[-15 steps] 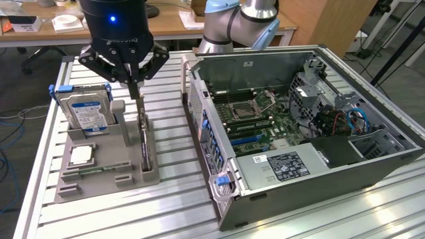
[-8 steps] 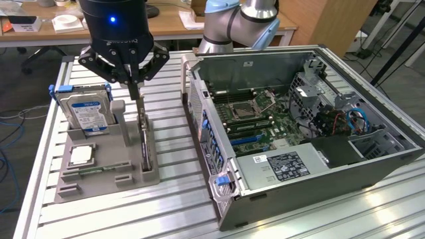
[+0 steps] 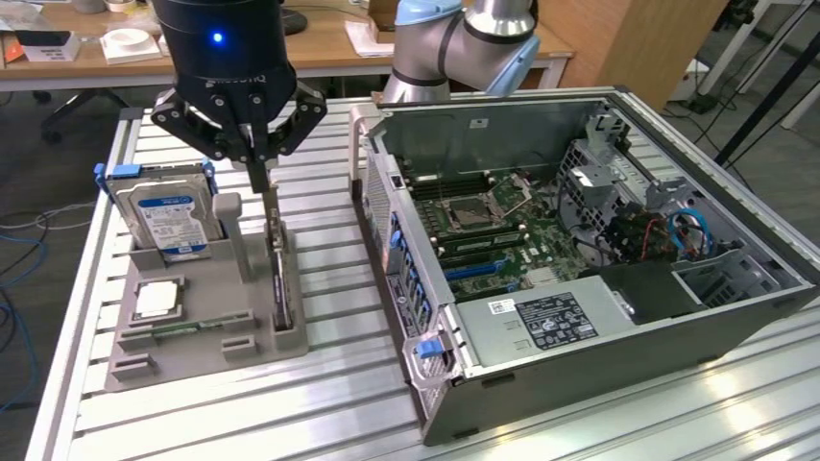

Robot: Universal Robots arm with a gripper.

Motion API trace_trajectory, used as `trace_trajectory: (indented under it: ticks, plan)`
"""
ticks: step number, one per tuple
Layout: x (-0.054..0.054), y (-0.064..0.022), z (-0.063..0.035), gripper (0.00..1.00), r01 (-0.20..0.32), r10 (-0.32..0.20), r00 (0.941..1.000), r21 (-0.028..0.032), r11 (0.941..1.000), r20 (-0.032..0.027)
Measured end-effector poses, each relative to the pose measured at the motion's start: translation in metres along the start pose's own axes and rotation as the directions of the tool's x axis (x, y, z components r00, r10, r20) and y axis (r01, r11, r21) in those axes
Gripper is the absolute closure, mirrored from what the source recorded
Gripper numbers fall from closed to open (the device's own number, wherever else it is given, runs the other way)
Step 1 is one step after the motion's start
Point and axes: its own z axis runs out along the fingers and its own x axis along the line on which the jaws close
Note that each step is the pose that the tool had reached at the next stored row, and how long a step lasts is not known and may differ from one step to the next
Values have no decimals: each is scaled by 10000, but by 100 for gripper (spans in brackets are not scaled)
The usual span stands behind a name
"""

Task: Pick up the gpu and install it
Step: 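Pick up the gpu and move the gpu toward the slot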

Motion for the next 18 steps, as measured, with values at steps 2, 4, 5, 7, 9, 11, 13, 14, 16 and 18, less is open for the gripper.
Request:
trace_trajectory:
  ticks: [2,4,5,7,9,11,13,14,16,18]
  plan:
    - [0,0,0,89,0,0,10000,0,10000,0]
    - [0,0,0,89,0,0,10000,0,10000,0]
    - [0,0,0,89,0,0,10000,0,10000,0]
    - [0,0,0,83,0,0,10000,0,10000,0]
    - [0,0,0,71,0,0,10000,0,10000,0]
    - [0,0,0,65,0,0,10000,0,10000,0]
    - [0,0,0,59,0,0,10000,-1,10000,-1]
    - [0,0,0,53,0,0,10000,0,10000,0]
    - [0,0,0,53,0,0,10000,0,10000,0]
    - [0,0,0,53,0,0,10000,-1,10000,0]
